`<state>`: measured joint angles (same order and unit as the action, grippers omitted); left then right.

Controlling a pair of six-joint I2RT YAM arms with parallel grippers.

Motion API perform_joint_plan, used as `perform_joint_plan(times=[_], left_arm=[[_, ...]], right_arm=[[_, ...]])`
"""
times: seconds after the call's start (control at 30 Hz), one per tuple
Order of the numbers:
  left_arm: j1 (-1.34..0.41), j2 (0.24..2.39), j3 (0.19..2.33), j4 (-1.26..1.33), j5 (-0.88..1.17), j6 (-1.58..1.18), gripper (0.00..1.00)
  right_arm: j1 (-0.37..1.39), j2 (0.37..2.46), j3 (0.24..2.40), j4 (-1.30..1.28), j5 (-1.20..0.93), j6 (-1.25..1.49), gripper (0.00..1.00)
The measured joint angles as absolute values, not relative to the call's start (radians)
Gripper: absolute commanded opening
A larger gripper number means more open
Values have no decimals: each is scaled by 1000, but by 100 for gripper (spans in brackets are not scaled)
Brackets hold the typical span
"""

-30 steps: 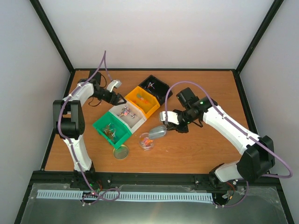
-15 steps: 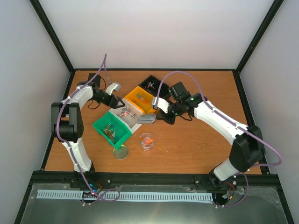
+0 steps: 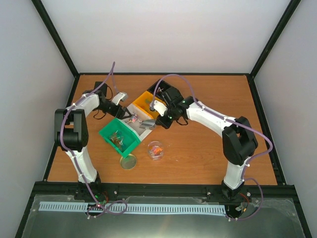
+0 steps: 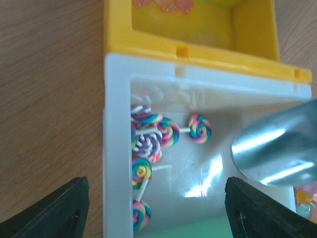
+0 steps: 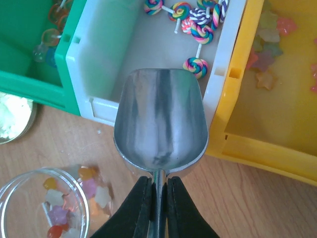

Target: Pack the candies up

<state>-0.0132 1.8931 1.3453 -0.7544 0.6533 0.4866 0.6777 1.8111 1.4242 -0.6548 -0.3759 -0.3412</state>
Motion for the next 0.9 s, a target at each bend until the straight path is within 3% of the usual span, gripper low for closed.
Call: perform_joint_plan(times=[0.43, 0.9], left_arm=[[-30, 1892, 1303, -710, 734, 498, 68], [-82, 1891, 1288, -648, 746, 477, 64]], right_arm=[[653, 1928, 1633, -798, -187, -321, 3], [653, 2126, 1953, -1030, -146, -353, 3]])
